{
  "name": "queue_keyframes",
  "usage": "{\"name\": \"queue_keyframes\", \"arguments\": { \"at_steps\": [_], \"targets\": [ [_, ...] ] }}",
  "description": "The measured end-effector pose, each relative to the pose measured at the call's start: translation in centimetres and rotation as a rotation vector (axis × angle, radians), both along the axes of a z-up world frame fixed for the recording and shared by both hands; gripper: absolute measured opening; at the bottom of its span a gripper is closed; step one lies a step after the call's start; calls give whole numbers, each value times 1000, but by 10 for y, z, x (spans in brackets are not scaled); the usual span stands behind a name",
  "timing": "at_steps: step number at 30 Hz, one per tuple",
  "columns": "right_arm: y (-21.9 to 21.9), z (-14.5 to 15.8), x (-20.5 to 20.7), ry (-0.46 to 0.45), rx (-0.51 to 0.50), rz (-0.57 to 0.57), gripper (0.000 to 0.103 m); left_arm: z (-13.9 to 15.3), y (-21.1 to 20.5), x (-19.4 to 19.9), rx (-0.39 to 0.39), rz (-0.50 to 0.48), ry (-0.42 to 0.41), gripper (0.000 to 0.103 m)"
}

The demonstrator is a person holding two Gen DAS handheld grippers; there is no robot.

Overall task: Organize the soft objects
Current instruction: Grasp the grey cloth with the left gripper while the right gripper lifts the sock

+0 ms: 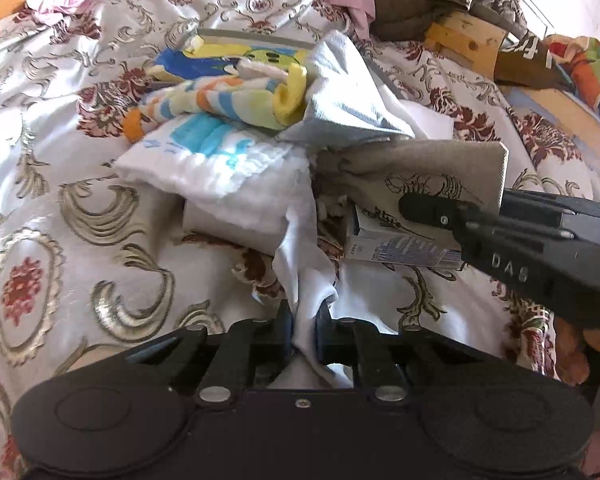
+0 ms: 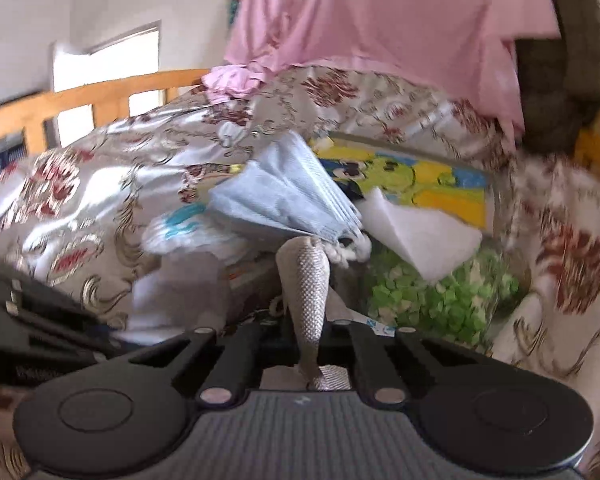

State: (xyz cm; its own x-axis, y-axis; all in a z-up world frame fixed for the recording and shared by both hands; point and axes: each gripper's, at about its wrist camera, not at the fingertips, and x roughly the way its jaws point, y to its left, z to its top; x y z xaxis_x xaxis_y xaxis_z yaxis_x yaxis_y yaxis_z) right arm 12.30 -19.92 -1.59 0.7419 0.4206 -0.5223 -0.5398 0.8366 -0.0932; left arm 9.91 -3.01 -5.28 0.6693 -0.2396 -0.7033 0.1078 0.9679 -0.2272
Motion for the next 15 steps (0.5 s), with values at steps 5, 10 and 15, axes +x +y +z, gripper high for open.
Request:
{"name": "queue_keyframes", "arguments": {
  "at_steps": [5, 10, 15],
  "targets": [
    [18, 10, -39, -164, -103, 71, 4, 14, 14, -19, -1, 10, -48, 11],
    [34, 20, -70, -326, -150, 107, 4, 33, 27, -34, -39, 27, -114, 10],
    [42, 24, -82, -443, -174, 79, 4, 54, 33, -41, -46, 38, -195, 10]
  ]
}}
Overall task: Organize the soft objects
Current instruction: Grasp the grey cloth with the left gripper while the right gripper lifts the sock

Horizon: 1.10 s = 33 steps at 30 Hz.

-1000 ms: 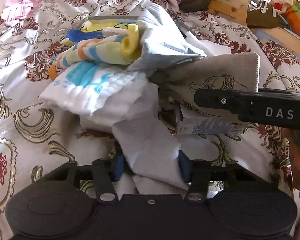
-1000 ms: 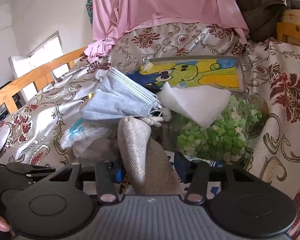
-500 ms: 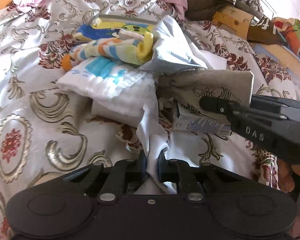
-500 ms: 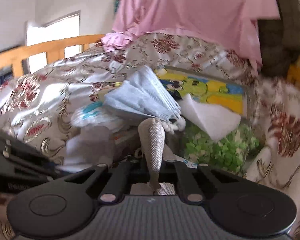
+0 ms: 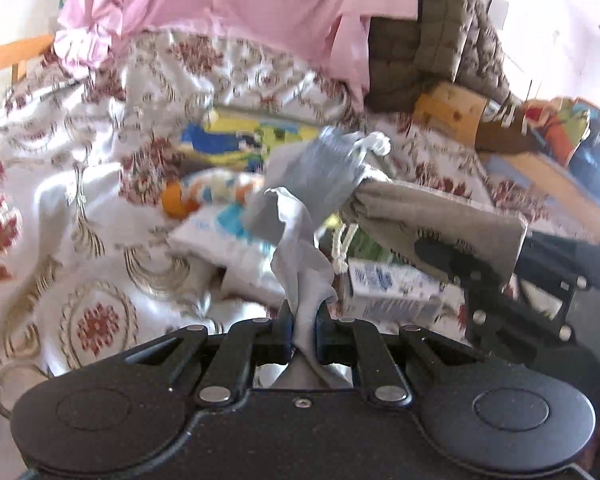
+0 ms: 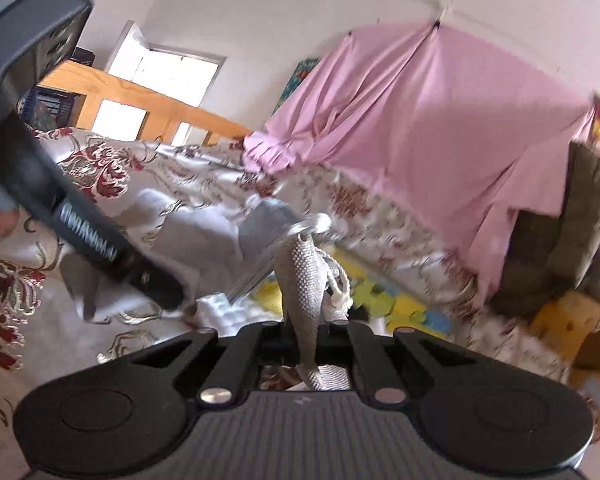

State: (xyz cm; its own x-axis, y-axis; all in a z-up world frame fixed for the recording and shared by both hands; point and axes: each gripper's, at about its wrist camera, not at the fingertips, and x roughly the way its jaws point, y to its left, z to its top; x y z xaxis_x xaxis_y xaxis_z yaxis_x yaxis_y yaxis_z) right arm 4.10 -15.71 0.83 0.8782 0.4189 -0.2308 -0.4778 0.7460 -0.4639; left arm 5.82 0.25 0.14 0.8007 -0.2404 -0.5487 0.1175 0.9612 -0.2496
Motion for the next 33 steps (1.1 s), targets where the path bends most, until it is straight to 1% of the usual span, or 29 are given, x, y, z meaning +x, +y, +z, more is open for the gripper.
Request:
{"name": "queue_keyframes", "arguments": {
  "at_steps": [3, 7, 9, 11, 13, 16, 18, 20, 22, 24, 26, 29, 31, 33],
  "targets": [
    [1, 2, -3, -56, 7, -23, 4, 17, 2, 0, 15, -9, -29, 11],
    [-2, 4, -3, -91, 33, -49, 5, 47, 8, 3, 40, -37, -54, 11],
    [-4, 7, -3, -106, 56, -56, 5, 65, 9, 7, 73, -60, -59, 11],
    [-8, 10, -5, -119, 84, -60, 5, 85, 7, 11, 131, -83, -54, 11],
    [-10, 14, -6, -122, 115, -59, 5, 106, 5, 15, 172, -110, -51, 11],
    [-15, 22, -2, -124, 166, -62, 5, 130, 0, 23, 219, -141, -30, 11],
    [-17, 28, 4, -108, 200, -68, 5, 142, -3, 29, 244, -151, -4, 11],
    [-20, 35, 15, -76, 243, -76, 5, 149, -6, 33, 285, -156, 4, 11],
    [-22, 42, 30, -50, 279, -81, 5, 150, -7, 43, 317, -149, 9, 11],
    [-24, 49, 49, -28, 317, -87, 5, 145, -5, 59, 321, -126, 10, 11],
    [-27, 55, 69, -19, 342, -98, 5, 135, -2, 80, 291, -91, 3, 11],
    [-31, 63, 108, -16, 369, -120, 5, 115, -1, 113, 269, -51, -19, 11],
    [-34, 65, 138, 17, 406, -138, 5, 102, 0, 140, 248, -24, -8, 11],
    [-39, 63, 169, 69, 465, -164, 5, 92, -2, 165, 248, -10, -15, 11]
  ]
}}
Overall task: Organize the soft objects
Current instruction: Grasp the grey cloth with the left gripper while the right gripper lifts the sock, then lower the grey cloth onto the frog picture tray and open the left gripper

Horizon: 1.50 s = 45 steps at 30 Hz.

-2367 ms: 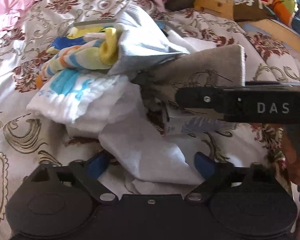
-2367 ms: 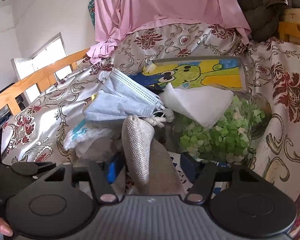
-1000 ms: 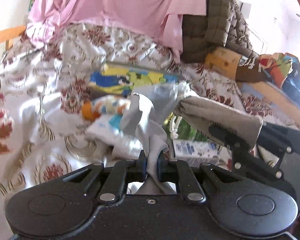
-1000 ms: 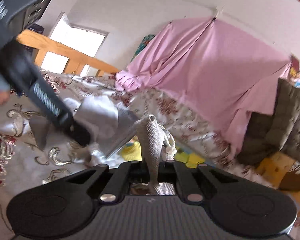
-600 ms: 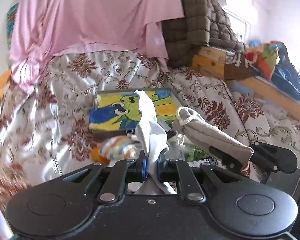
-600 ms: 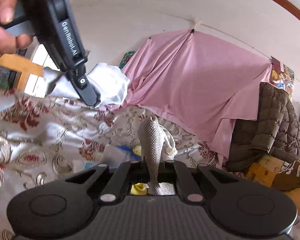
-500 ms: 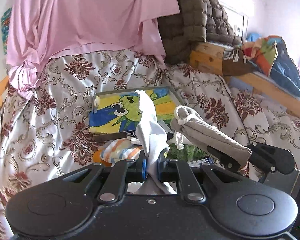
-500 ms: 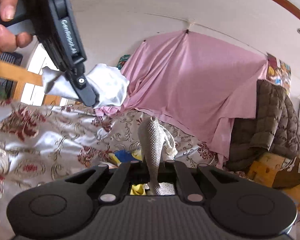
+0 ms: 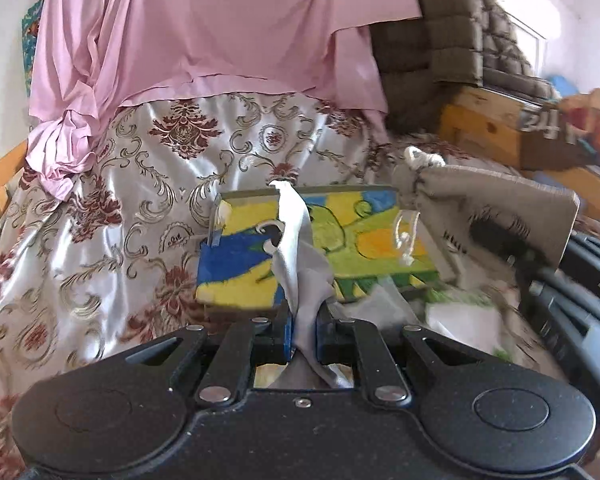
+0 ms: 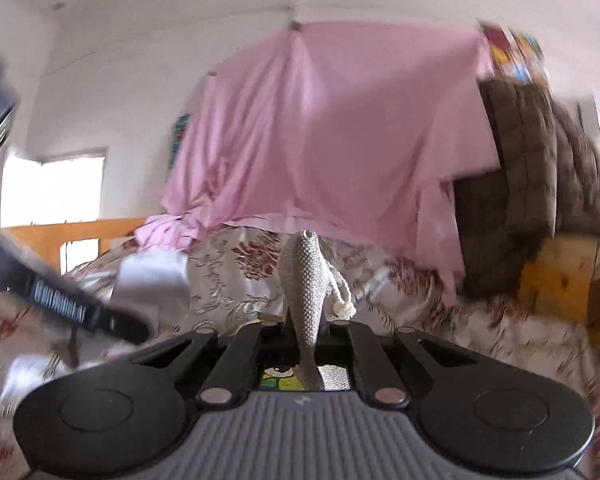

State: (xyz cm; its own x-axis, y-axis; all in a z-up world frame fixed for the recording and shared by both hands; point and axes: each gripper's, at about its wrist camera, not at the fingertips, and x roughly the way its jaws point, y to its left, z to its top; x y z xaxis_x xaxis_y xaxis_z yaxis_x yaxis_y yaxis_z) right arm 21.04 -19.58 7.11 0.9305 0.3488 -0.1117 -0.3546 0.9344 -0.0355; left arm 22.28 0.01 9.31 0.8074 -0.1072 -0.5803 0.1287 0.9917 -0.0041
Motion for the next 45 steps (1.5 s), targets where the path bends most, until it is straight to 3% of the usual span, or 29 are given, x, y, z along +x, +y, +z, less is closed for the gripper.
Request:
{"name": "queue_keyframes", "arguments": {
  "at_steps": [7, 12, 19, 28, 33, 35, 38, 41, 45],
  "targets": [
    [-37, -23, 98, 221, 240, -53, 5, -37, -14, 100, -69, 22, 15, 11],
    [-59, -39, 130, 308, 289, -86, 5, -60, -29, 161, -132, 14, 46, 12],
    [-63, -57, 155, 402, 326, -119, 5, -88, -57, 198, -89, 43, 102, 12],
    [-58, -70, 172, 543, 328, -146, 6, -109, -65, 214, -49, 93, 205, 13],
    [-65, -73, 175, 570, 363, -170, 15, -109, -61, 214, -39, 120, 216, 23],
    [-65, -72, 175, 566, 351, -184, 28, -108, -60, 213, -39, 128, 217, 32],
    [-66, -70, 174, 557, 345, -197, 40, -106, -60, 210, -35, 131, 212, 45],
    [-67, -65, 171, 543, 336, -209, 53, -100, -59, 205, -38, 131, 199, 50],
    [-69, -54, 164, 510, 317, -215, 63, -87, -57, 194, -62, 139, 156, 61]
  ]
}}
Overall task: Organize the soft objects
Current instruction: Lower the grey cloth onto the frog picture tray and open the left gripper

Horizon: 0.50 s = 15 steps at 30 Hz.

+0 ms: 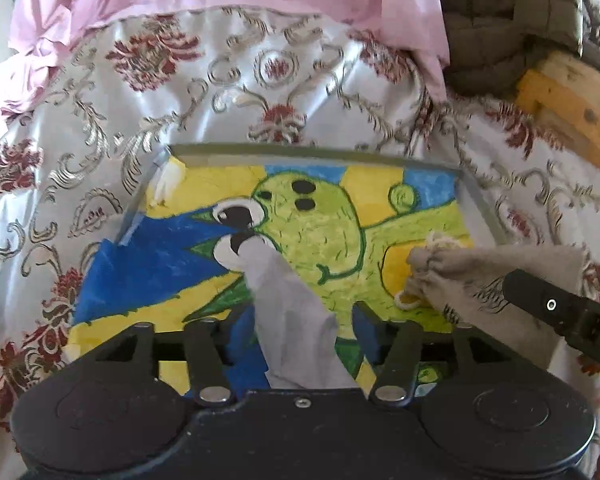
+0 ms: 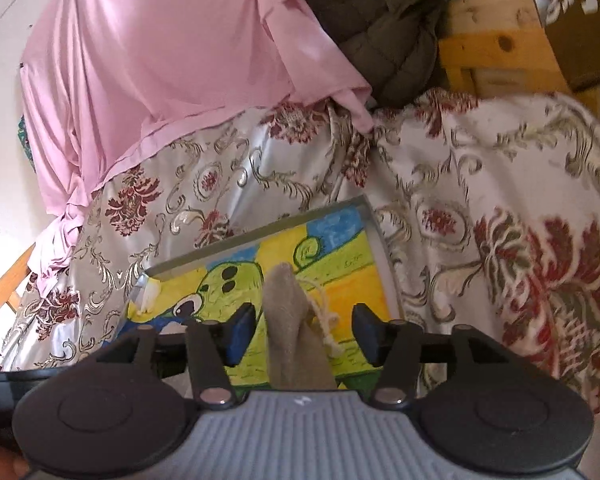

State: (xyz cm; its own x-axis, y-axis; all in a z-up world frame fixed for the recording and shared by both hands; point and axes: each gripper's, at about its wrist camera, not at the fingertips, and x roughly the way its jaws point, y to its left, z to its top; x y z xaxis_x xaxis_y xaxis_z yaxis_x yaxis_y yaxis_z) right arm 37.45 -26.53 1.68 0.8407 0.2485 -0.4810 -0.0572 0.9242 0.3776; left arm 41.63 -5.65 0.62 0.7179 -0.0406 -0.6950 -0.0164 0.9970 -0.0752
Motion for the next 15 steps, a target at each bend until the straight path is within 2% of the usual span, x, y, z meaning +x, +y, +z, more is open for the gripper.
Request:
{"name": "queue_keyframes", "arguments": {
  "at_steps": [2, 6, 9, 11, 13, 15],
  "targets": [
    [-2, 7, -7, -22, -11, -5, 70, 9, 3, -9, -11, 10, -32, 67],
    [-6, 23, -22, -63, -22, -5, 76, 27, 8, -31, -42, 30, -92, 73],
    [-8, 36, -38, -100, -32, -4, 85, 42, 10, -51, -58, 43, -131, 77],
    [-9, 44, -50, -124, -41, -1, 97, 51, 10, -66, -58, 41, -156, 80],
    [-9, 52, -66, -165, -64, 7, 102, 59, 10, -82, -59, 37, -190, 84],
    [-8, 60, -81, -203, -100, 8, 103, 66, 10, -103, -62, 36, -235, 87]
  ]
}}
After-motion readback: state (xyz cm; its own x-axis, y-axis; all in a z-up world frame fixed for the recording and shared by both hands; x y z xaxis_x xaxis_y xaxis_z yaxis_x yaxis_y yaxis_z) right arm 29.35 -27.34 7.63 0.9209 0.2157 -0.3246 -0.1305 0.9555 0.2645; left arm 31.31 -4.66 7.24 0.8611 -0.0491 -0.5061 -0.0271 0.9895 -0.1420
